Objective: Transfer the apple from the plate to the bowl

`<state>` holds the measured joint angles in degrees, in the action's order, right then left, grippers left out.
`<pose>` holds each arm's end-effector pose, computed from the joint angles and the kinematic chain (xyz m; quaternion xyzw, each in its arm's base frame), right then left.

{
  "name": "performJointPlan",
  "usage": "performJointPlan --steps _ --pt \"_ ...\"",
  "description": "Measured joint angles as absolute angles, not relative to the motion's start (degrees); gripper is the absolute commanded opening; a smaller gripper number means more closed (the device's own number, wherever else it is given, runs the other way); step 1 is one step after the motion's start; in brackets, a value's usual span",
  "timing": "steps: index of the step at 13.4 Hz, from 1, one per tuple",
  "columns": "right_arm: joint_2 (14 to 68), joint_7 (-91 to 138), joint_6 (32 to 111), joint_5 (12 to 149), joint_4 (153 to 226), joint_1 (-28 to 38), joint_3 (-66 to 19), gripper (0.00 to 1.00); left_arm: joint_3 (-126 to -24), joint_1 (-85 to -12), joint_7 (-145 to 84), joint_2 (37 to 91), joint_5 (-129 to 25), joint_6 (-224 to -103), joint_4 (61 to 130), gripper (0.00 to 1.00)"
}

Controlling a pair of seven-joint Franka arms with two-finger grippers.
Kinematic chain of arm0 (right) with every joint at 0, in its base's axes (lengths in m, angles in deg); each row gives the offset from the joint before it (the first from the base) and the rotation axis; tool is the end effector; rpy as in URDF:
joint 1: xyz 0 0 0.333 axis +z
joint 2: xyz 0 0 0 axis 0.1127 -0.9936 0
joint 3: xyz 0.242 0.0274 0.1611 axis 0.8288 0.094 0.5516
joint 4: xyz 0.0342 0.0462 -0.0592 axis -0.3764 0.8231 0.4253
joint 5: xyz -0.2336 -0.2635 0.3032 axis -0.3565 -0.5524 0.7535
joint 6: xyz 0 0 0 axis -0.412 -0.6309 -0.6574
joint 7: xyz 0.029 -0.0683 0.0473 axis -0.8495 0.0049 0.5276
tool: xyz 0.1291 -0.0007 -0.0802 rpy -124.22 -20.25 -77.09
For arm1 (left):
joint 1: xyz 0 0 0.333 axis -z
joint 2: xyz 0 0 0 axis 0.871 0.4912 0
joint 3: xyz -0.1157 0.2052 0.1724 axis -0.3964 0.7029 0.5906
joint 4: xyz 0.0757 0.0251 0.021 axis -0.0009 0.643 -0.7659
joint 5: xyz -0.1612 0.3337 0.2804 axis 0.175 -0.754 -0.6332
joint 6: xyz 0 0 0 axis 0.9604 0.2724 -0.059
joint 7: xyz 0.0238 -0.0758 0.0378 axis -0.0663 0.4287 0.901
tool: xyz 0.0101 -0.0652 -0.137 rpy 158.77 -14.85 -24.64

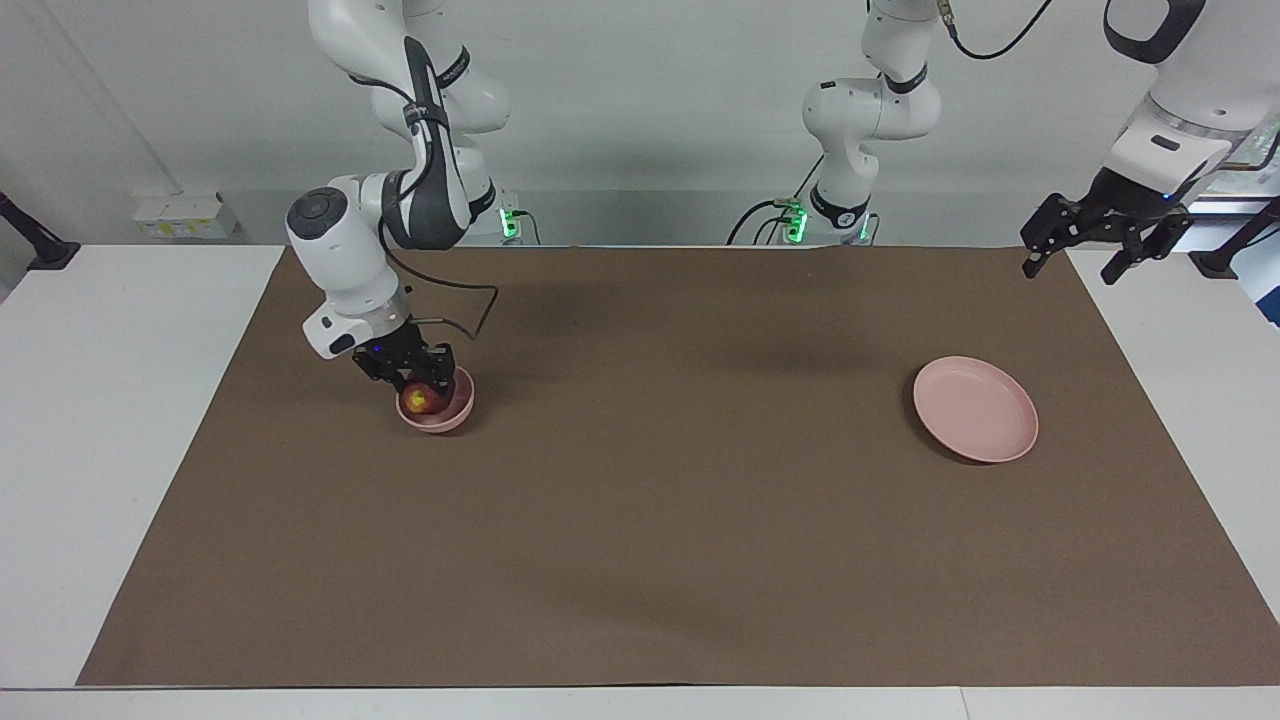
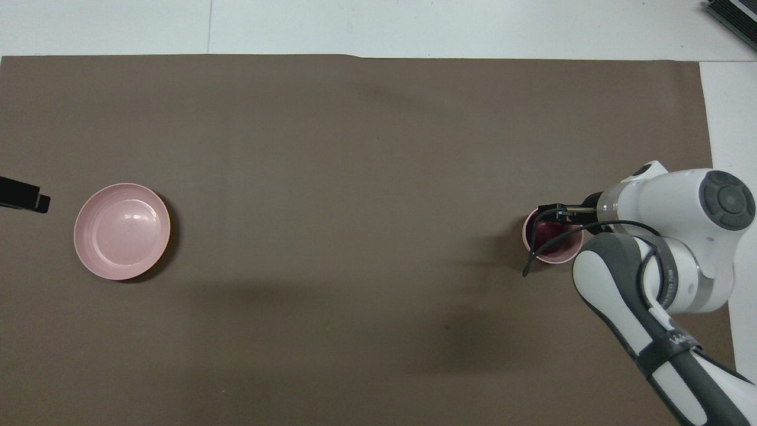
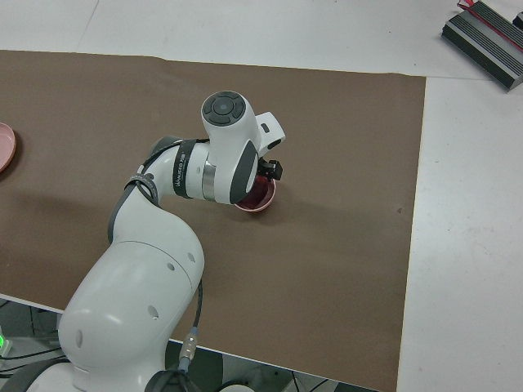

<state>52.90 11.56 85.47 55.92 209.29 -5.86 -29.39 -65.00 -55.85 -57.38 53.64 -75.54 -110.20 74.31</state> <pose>0.6153 0.0260 0.2667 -0.9972 0.0488 -0.0363 0.0431 0.6163 0.0156 0.5726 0.9961 -0.0839 -0.0187 0.0180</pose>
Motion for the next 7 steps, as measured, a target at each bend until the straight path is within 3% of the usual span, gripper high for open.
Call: performJointPlan --steps 7 --pt "53.9 10.8 58.3 52.9 188.7 -6.4 -30.3 1.0 -65.1 -55.8 -57.4 53.4 -76.1 -108.8 74.3 1.0"
